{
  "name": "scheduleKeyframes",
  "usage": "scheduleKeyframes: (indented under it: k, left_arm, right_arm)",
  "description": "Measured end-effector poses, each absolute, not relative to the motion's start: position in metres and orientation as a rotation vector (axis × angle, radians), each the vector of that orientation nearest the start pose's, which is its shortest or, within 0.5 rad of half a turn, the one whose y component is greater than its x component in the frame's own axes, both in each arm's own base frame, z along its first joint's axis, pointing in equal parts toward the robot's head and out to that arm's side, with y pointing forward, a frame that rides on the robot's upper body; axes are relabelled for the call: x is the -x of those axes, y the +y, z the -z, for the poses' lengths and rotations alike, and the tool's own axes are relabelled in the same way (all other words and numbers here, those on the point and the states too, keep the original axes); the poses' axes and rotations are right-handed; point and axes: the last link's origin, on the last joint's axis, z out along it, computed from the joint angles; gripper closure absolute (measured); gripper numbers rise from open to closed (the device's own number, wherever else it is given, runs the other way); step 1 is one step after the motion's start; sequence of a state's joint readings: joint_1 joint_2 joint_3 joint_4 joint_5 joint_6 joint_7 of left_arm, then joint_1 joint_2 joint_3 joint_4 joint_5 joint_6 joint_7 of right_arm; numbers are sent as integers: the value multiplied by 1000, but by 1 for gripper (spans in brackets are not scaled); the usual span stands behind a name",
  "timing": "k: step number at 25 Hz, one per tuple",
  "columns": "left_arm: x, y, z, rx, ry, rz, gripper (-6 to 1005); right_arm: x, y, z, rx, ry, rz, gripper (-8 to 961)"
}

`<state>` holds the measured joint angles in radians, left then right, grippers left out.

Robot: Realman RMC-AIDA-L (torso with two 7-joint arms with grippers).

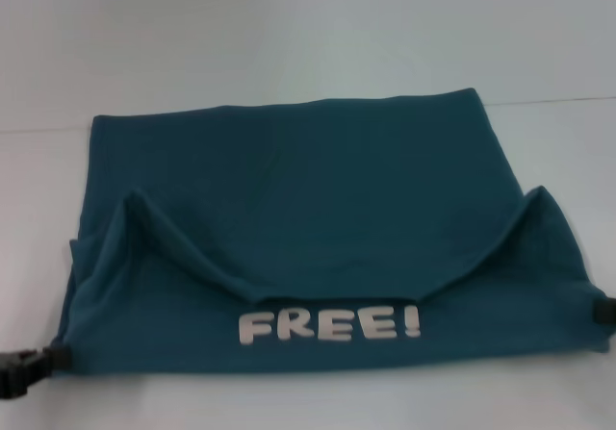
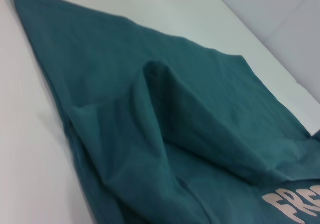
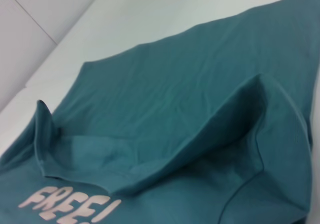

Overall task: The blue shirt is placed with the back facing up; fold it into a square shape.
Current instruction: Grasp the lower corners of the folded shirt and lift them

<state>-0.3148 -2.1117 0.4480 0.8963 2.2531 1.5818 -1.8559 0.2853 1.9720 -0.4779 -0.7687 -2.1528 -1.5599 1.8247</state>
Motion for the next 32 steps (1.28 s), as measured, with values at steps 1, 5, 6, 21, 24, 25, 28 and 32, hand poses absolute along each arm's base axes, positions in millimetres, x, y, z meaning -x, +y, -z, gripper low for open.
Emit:
scheduleKeyframes:
  k: [1,5,6,21,24,25,28,32]
  left_arm:
    - [350,266,-45,2299,-1418,526,1000]
    - [349,253,-44,2349,-1448,519,1000]
    - [349,250,-44,2361,-1455,518,1000]
    - [352,211,-36,2455,-1509,537,1001]
    - [352,208,-36,2461,-1511,544,1000]
    - [352,208,-36,2464,-1512,545,1000]
    - [352,208,-36,2468,-1509,545,1001]
    - [351,209,-38,2470,-1503,541,1001]
  right_arm:
    - [-378,260,-84,2229,1403,-550,913]
    - [-382,246,-86,2228,1415,-572,912]
    - [-383,243,-86,2230,1418,-573,912]
    - [-387,221,-90,2289,1433,-548,912]
    - [-389,213,-89,2291,1439,-550,913]
    - [-390,210,-89,2291,1440,-554,913]
    - [-392,197,-90,2292,1439,-577,913]
    - [-394,183,-91,2283,1449,-605,912]
